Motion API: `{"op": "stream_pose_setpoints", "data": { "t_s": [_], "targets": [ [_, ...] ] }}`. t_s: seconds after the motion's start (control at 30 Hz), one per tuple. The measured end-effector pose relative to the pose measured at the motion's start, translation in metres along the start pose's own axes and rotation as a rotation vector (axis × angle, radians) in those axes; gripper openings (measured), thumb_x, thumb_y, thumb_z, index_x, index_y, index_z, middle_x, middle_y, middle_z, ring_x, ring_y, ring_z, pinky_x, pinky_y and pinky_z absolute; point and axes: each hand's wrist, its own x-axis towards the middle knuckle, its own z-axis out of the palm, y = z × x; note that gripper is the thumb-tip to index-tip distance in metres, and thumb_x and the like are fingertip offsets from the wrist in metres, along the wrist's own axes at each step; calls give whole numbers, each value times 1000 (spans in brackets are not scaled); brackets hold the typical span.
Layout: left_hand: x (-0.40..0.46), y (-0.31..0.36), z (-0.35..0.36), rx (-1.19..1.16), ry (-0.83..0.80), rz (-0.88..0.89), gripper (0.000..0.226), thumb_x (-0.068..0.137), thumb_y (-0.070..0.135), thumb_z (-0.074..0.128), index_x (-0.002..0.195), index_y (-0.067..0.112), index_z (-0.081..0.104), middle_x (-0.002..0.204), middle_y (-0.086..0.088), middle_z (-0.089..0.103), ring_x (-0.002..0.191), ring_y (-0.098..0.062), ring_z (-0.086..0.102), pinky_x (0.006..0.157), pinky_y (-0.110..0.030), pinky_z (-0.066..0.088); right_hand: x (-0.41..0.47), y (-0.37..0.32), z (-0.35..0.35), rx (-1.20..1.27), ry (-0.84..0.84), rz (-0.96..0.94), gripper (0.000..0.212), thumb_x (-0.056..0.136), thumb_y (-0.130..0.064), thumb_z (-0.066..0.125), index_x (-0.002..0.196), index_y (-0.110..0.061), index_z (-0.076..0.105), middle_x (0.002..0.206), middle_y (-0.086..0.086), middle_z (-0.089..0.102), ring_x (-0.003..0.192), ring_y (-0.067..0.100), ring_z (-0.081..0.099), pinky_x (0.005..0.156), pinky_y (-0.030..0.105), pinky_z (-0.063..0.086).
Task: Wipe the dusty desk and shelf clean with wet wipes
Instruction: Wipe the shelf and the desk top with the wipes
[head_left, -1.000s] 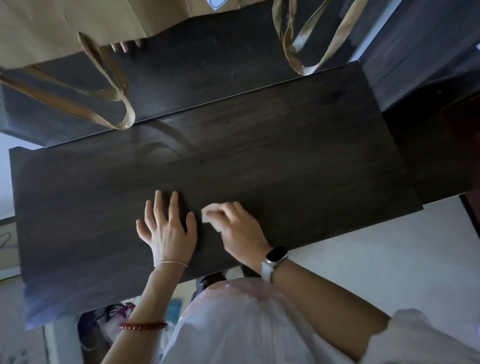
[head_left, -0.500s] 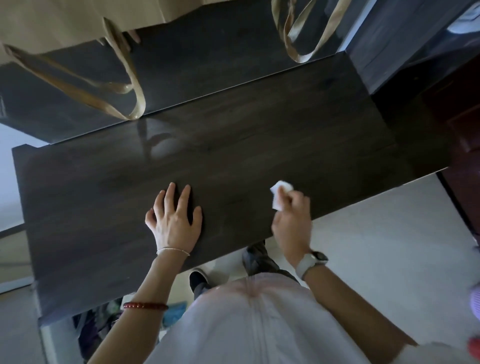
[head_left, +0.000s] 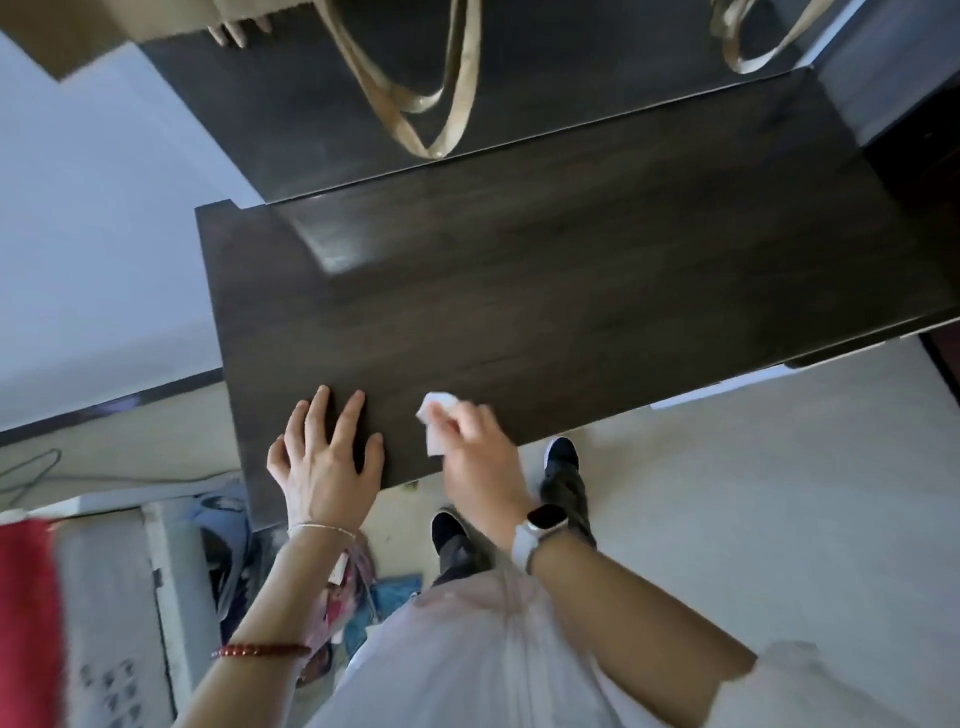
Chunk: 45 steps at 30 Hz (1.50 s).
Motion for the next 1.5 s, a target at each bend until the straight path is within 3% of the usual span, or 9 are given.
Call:
{"op": "stream_pose_setpoints", "data": {
  "t_s": [0.1,0.27,0.5,0.7,0.97,1.13,1.27,1.4,1.5],
  "targets": [
    [-16,-41,-8,-5,1,-78,51,83,42,41,132,28,41,148,-9,29,137,-29,18,104,-54,18,-14,-12,2,13,-90,-156,42,73,-6,42,108,-17,62,90,6,54,78,22,43,52,31,45],
    [-33,-67,-11,-78,-14,-138,55,81,45,38,134,30,38,151,-7,23,137,-28,14,105,-53,16,18,33,-25,-59,164,447,48,69,14,50,114,-1,56,93,26,52,82,40,51,63,44,51],
    [-40,-96,-13,-211,24,-224,61,81,43,37,138,20,33,149,-6,29,138,-25,19,107,-52,19,-17,-83,36,193,-363,-411,52,69,10,57,115,-15,54,98,10,52,82,26,46,50,33,48],
    [-42,-110,-14,-325,0,-223,73,75,57,20,133,20,42,140,-6,43,133,-27,29,105,-52,22,87,-85,45,88,-270,-114,56,72,14,40,115,-17,57,100,12,47,92,30,43,66,46,48],
    [-50,-126,-19,-491,-40,-170,59,80,44,27,128,18,50,125,-13,53,117,-31,47,97,-50,36,30,-101,50,176,-569,-562,48,75,10,44,115,-12,60,92,16,54,80,33,48,53,38,46],
    [-57,-125,-21,-603,-39,-166,48,86,35,38,129,15,49,123,-12,52,114,-24,49,95,-36,41,69,-130,66,120,-388,-323,48,73,13,46,108,-15,63,96,13,52,85,31,45,59,43,48],
    [-54,-125,-28,-679,52,-341,38,92,12,45,130,17,47,125,-12,48,107,-26,53,87,-28,39,9,-131,61,195,-417,-557,34,79,2,55,109,-11,64,84,12,56,73,27,49,51,33,44],
    [-44,-114,-29,-625,8,-316,44,93,17,43,137,17,35,128,-12,45,106,-25,52,81,-25,35,-7,-99,45,206,-399,-452,40,85,-11,35,110,-16,66,82,10,56,76,16,38,53,27,40],
    [-37,-97,-23,-588,-73,-290,52,94,21,41,142,16,22,128,-16,43,108,-30,50,81,-28,36,-7,-63,24,150,-297,-291,43,79,3,43,108,-18,67,86,11,55,81,25,49,58,33,48]
  ]
}}
